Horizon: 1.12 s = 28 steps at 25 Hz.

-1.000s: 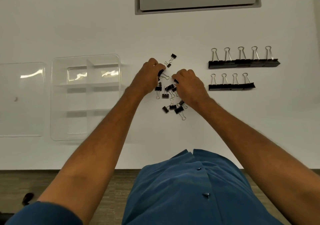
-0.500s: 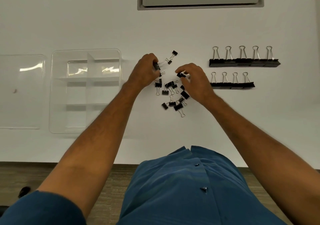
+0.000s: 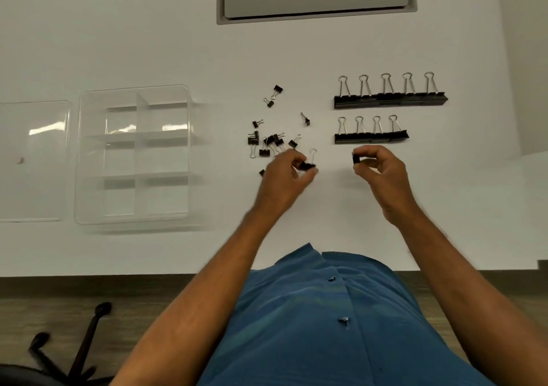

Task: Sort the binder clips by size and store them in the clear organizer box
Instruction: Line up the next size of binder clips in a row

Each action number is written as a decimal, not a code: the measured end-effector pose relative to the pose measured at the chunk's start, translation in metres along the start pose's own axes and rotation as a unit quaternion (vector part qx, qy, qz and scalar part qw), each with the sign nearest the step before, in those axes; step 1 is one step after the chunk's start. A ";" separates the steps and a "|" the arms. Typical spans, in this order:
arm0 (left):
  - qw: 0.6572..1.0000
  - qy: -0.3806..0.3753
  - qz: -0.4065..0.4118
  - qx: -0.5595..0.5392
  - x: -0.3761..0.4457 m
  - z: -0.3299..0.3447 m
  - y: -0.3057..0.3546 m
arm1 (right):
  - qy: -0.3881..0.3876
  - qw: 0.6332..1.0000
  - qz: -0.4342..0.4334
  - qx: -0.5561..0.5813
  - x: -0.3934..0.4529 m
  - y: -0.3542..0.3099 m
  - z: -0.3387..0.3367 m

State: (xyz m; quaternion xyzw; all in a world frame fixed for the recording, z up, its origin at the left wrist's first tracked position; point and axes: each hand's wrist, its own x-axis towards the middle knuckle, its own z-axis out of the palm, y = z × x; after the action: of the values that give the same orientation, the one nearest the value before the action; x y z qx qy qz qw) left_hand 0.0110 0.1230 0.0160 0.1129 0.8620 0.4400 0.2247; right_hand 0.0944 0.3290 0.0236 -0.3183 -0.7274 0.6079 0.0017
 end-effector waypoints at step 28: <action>0.989 0.065 -0.001 0.131 0.011 0.110 0.021 | -0.068 0.945 -0.179 -0.266 0.041 0.065 -0.041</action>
State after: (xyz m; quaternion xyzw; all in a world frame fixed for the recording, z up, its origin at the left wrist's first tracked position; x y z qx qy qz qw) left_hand 0.0546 0.2178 -0.0263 0.1118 0.9249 0.3299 0.1522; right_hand 0.1074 0.3877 -0.0388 -0.1300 -0.9058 0.4025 -0.0234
